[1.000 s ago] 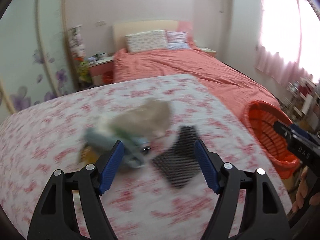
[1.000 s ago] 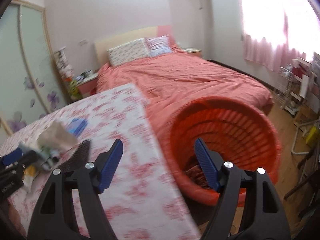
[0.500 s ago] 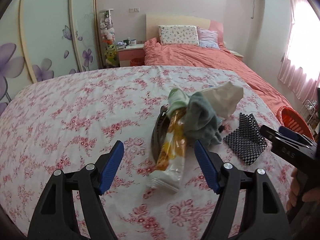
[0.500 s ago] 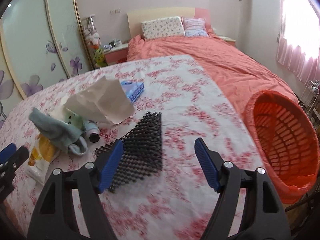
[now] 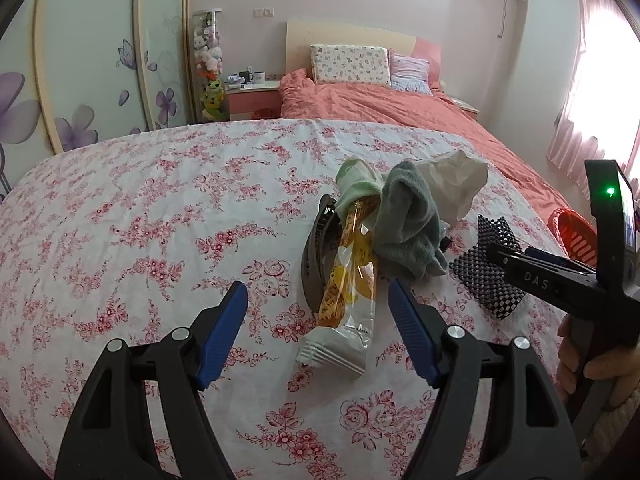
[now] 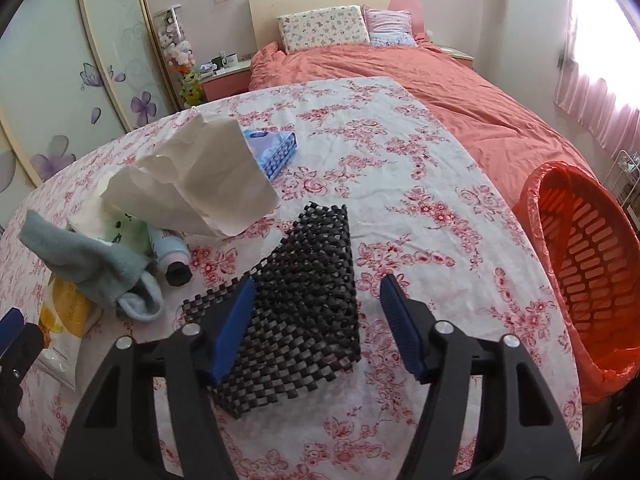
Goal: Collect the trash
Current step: 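Grasp the yellow snack bag with left tool while right tool grasps the black mesh pad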
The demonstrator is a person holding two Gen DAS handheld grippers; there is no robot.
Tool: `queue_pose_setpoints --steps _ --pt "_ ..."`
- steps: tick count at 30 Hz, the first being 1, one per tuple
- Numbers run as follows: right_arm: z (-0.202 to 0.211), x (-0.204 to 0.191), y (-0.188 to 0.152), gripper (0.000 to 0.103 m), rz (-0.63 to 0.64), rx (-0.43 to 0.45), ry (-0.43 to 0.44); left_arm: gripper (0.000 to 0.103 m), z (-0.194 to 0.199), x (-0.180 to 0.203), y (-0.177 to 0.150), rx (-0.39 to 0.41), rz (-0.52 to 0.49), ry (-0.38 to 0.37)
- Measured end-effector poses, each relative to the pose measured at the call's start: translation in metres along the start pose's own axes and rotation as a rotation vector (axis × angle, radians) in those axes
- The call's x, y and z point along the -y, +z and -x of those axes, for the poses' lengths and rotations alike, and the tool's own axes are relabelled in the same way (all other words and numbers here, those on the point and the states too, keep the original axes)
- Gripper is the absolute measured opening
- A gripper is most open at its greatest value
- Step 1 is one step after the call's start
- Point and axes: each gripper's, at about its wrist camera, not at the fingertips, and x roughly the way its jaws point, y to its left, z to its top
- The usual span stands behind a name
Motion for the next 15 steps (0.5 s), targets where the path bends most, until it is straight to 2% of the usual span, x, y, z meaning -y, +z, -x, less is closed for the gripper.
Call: queue_pose_setpoints --steps 6,7,11,15 --pt "0.0011 -0.0043 -0.0009 0.042 0.02 0.003 0.004 0.069 -0.0066 -0.0013 -0.0002 -0.023 0.015 -0.016" --pt "0.0025 -0.0045 -0.0014 0.035 0.024 0.006 -0.004 0.067 -0.0067 -0.001 -0.0004 -0.025 0.017 -0.02" --pt "0.0066 -0.0042 -0.0024 0.026 0.036 0.017 -0.01 0.062 -0.0065 0.0016 -0.0004 -0.026 0.013 -0.026" --pt "0.0076 -0.003 -0.003 0.023 0.032 0.016 -0.006 0.057 -0.0081 0.0033 -0.0002 -0.032 0.013 -0.03"
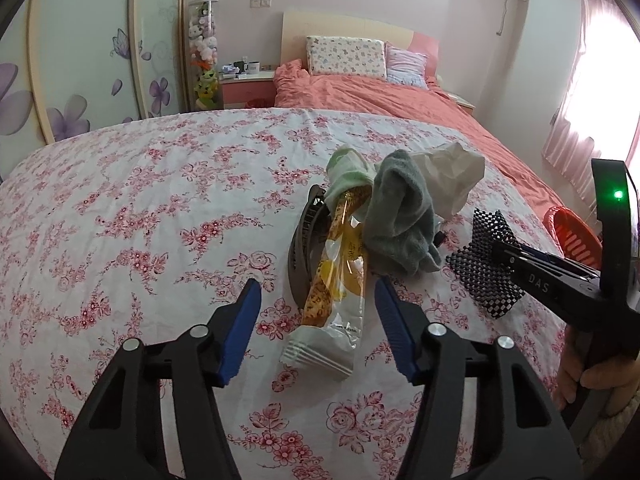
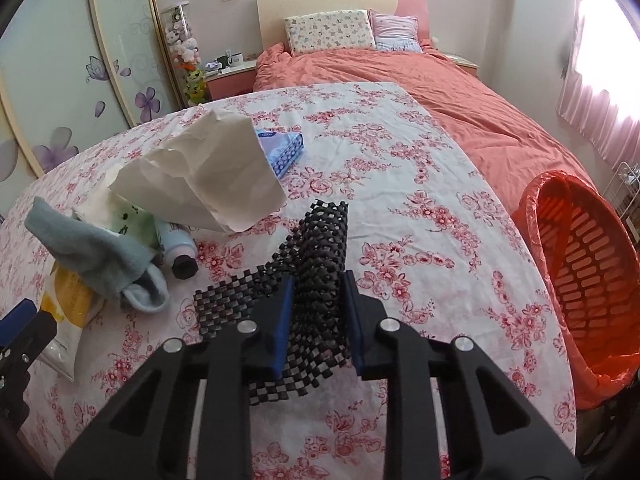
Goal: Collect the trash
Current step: 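Grasp the yellow snack bag with left tool while right tool grasps the black mesh pad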
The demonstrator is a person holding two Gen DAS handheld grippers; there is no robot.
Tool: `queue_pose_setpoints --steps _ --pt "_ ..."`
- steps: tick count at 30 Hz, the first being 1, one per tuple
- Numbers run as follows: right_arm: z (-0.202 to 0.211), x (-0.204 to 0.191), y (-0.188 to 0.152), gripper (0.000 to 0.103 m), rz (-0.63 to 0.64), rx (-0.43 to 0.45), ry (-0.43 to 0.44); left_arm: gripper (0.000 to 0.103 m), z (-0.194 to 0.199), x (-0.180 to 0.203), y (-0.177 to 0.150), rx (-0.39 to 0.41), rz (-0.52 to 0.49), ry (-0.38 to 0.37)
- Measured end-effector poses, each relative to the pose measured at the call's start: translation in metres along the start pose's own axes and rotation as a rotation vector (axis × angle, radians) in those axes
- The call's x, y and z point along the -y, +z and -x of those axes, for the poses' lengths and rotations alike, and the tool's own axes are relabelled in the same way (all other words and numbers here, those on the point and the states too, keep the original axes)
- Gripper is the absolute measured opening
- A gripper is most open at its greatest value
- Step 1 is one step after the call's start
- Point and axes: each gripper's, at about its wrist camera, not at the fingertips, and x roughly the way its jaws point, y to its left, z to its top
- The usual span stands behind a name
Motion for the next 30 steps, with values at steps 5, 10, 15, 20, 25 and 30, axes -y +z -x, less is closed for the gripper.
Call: queue_pose_setpoints --steps 5,10,15,20,25,30 --pt "0.002 0.0 -0.001 0.014 0.008 0.006 0.001 0.042 -0.004 0.003 -0.001 -0.019 -0.003 -0.007" --pt "0.004 0.001 -0.001 0.009 0.008 0.005 0.02 0.019 -0.006 0.006 -0.002 -0.027 -0.009 -0.013" --pt "0.013 0.001 -0.002 0.008 0.005 0.017 0.037 0.014 -0.002 0.008 -0.001 -0.015 -0.016 -0.024" --pt "0.024 0.002 -0.002 0.008 0.001 0.038 0.047 0.011 0.005 0.01 0.001 -0.001 -0.016 -0.029" --pt "0.037 0.007 -0.001 0.008 -0.007 0.062 0.053 0.009 0.02 0.012 0.004 0.03 -0.029 -0.033" --pt "0.051 0.012 0.0 0.008 -0.017 0.088 0.06 0.008 0.038 0.012 0.011 0.074 -0.038 -0.032"
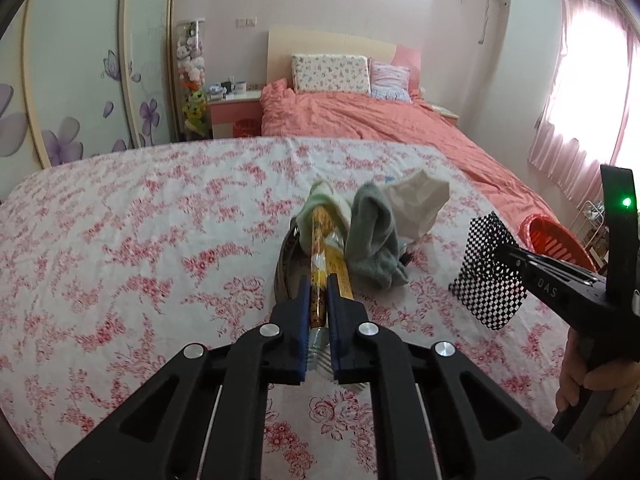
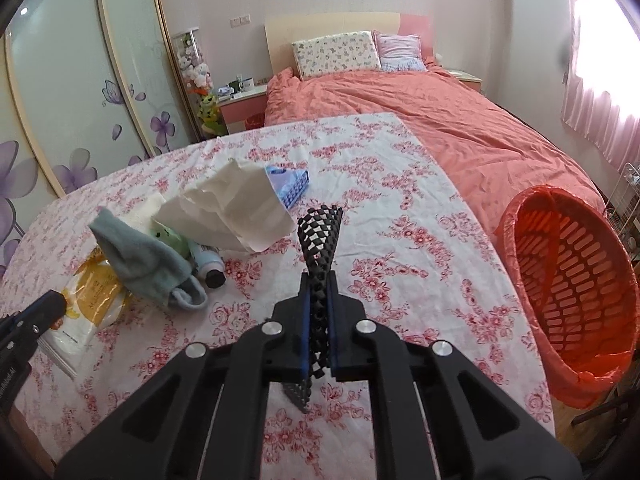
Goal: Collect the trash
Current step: 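Grasp the yellow snack bag with left tool while right tool grasps the black mesh pad, then carry the snack bag and mesh pad into the orange basket and open both tools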
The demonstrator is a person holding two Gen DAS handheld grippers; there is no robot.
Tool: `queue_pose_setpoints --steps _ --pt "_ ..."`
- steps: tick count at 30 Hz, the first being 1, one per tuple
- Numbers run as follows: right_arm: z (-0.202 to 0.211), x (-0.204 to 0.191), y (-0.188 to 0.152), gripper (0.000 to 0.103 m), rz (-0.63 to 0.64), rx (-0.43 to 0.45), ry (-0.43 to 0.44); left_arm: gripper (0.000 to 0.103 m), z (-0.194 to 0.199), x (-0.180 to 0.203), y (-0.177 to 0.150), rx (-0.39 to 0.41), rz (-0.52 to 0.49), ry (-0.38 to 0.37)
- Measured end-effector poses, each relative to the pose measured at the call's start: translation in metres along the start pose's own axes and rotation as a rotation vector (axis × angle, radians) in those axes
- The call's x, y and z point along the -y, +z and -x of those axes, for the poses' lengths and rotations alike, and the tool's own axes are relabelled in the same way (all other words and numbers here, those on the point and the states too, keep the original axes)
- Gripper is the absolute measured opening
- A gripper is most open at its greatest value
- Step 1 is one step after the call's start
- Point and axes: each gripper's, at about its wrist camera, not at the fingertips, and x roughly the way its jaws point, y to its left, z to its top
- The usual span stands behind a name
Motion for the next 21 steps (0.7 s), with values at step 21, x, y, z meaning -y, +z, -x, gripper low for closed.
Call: queue_pose_setpoints --steps 21 --pt "-0.002 0.014 -0.014 0.008 -0.029 -0.026 -0.01 0.018 -0.04 0.004 -0.023 -0.137 0.013 -0.003"
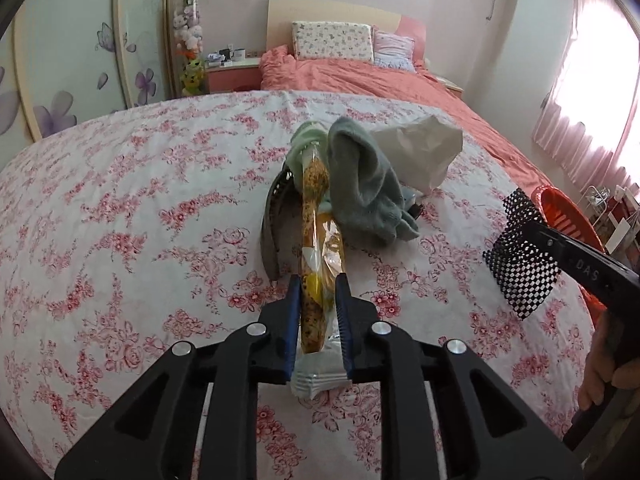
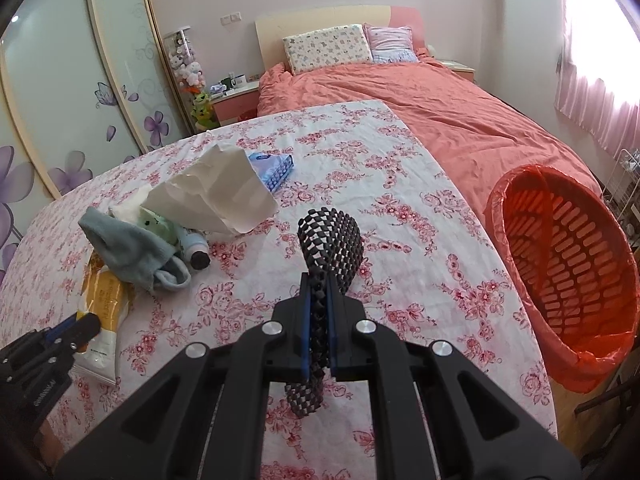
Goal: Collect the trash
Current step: 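Carry the snack bag and mesh pad into the orange basket and open both tools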
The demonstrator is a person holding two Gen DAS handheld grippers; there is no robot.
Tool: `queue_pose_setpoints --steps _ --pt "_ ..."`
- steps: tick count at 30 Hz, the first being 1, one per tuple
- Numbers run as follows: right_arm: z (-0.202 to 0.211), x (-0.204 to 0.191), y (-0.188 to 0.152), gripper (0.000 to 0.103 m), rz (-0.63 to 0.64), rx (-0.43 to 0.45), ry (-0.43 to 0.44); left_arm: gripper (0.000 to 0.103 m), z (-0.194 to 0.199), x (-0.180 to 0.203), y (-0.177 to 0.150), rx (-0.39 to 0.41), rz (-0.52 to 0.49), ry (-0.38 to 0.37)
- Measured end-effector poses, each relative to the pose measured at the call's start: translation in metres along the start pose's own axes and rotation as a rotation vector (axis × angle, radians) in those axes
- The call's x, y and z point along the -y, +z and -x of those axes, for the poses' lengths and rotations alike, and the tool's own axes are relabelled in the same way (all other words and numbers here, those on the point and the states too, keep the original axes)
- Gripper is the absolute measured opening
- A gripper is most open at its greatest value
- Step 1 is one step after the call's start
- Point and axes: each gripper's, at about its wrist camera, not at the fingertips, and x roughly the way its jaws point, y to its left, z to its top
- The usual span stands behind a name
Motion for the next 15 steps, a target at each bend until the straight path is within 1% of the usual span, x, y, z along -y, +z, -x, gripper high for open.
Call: queue_pose_setpoints --steps 3,5,15 --pt "0.003 0.001 0.0 0.008 0.001 0.005 0.003 0.01 0.003 0.001 -0.001 0.009 -0.005 -0.011" --pt "0.007 0.001 0.001 0.008 0.002 0.013 0.007 0.008 0.01 0.0 0.0 0.026 -0.009 -0.009" --pt "0.04 0.001 0.011 0.008 -0.012 0.08 0.033 0.008 0.051 -0.006 0.016 0.134 -0.011 0.021"
